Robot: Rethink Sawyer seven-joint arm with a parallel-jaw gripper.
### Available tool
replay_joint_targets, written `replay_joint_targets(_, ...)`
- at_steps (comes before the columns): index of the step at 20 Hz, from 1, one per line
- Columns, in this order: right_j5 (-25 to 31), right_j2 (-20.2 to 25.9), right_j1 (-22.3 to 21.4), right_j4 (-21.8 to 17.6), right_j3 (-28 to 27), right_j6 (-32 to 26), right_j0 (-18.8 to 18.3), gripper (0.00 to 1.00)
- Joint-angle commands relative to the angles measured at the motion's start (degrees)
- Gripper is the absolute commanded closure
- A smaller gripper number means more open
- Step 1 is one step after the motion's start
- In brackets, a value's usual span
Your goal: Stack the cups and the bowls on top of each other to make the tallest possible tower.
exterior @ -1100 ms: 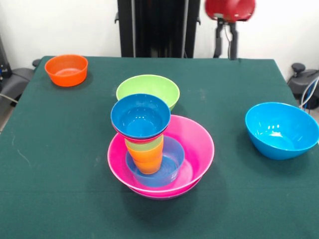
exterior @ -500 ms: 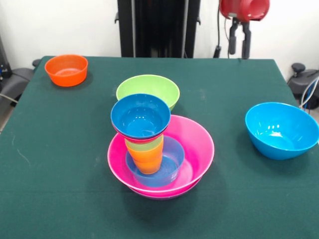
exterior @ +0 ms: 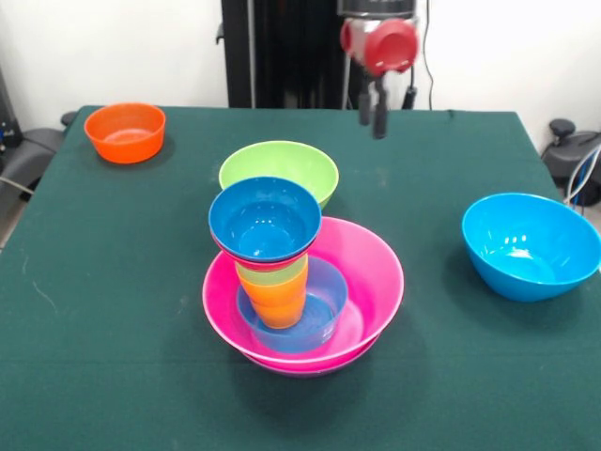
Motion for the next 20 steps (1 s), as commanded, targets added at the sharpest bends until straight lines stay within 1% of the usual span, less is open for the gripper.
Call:
replay_joint_targets(1, -5.89, 3.67, 5.53, -5.65, -1.19, 4.02, -2.49, 0.0)
replay_joint_targets(6, -7.6, 6.29, 6.51, -5.66, -1.04, 6.9, -3.05, 0.0)
replay_joint_targets(8, -8.04, 6.64, 6.93, -5.61, -1.09, 7.37, -3.18, 0.0)
replay_joint_targets(10, -8.29, 7.22, 7.32, -5.75, -1.14, 7.46, -3.74, 0.0)
replay_joint_targets(15, -8.27, 7.54, 7.4, -5.44, -0.72, 7.83, -3.4, 0.0)
replay_joint_targets(20, -8.73, 8.46, 7.11, -6.16, 1.04, 8.4, -4.18, 0.0)
